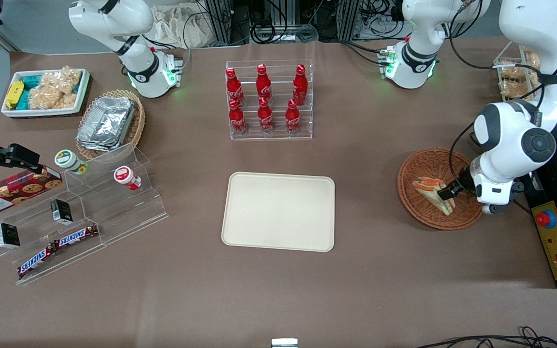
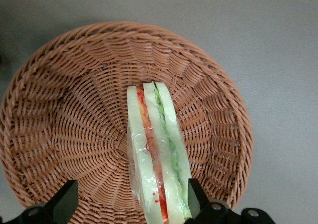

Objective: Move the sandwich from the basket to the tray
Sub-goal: 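Close the left gripper on the wrapped sandwich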

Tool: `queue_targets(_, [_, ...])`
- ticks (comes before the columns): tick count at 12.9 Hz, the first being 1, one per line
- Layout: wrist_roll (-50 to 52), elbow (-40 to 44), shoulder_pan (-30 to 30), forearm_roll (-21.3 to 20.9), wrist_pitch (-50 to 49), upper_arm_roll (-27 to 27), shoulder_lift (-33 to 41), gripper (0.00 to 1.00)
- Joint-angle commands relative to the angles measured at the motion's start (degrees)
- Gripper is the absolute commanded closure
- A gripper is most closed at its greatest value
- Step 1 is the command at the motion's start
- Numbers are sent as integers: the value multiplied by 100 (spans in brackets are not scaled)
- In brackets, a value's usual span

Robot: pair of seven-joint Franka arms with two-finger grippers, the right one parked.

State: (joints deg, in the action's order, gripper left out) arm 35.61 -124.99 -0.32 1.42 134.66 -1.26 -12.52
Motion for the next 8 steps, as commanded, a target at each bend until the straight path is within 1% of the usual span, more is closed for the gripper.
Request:
queue_targets(1, [165,-69,32,25,349,56,-145,1])
queue_targets(4, [323,-78,-3,16,526,73,-260,1])
queue_targets(8, [385,-35,-20,16,579,73,-234,1])
